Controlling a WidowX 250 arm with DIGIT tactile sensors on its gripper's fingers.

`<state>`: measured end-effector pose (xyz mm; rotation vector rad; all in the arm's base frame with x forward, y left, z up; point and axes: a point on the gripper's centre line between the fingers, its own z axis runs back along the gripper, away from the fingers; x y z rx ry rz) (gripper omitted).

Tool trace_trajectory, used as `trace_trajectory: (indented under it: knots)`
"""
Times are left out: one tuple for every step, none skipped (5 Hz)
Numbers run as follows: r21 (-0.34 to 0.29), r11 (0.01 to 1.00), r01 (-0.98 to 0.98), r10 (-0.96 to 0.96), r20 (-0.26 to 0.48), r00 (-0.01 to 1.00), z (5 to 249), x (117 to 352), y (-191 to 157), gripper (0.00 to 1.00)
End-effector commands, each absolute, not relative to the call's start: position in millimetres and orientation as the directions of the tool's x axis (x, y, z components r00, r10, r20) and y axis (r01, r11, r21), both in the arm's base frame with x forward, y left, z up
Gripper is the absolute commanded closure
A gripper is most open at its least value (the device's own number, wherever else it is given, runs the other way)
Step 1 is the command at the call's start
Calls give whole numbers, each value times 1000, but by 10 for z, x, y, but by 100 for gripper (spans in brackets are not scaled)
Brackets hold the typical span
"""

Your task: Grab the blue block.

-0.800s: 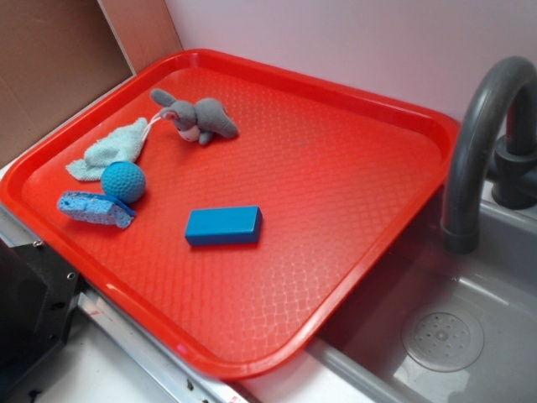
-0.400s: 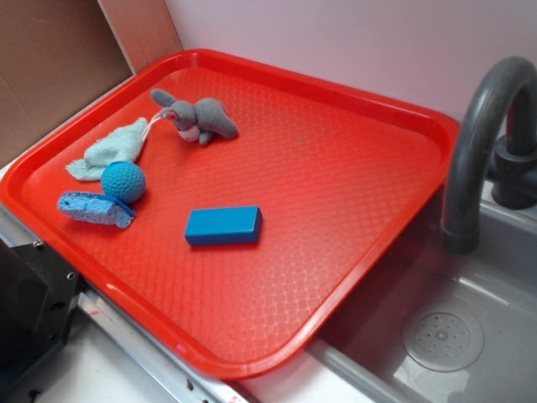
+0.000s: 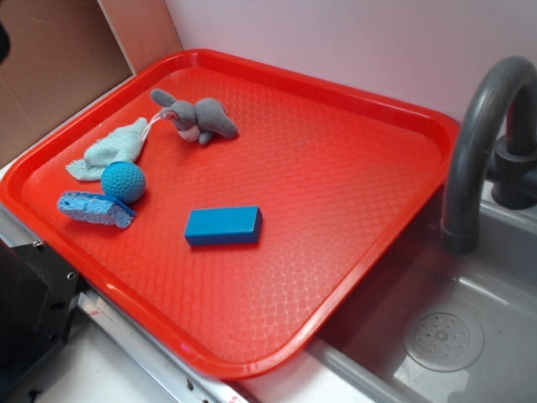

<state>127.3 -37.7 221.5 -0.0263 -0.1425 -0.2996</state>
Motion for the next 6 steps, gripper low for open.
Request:
trace_trajectory:
  knots:
    - [-37, 784, 620, -610, 141, 780, 1774, 1701, -745, 0]
    - [-55, 760, 647, -642, 92, 761, 1437, 1912, -823, 0]
    - [-109, 701, 705, -702, 70, 709, 1148, 2045, -863, 0]
    - [-118, 663, 739, -743, 13, 669, 850, 2066, -979, 0]
    - [-110, 643, 758, -765, -46, 642, 611, 2010, -1045, 0]
    - [-120, 596, 794, -802, -59, 594, 487, 1980, -1069, 0]
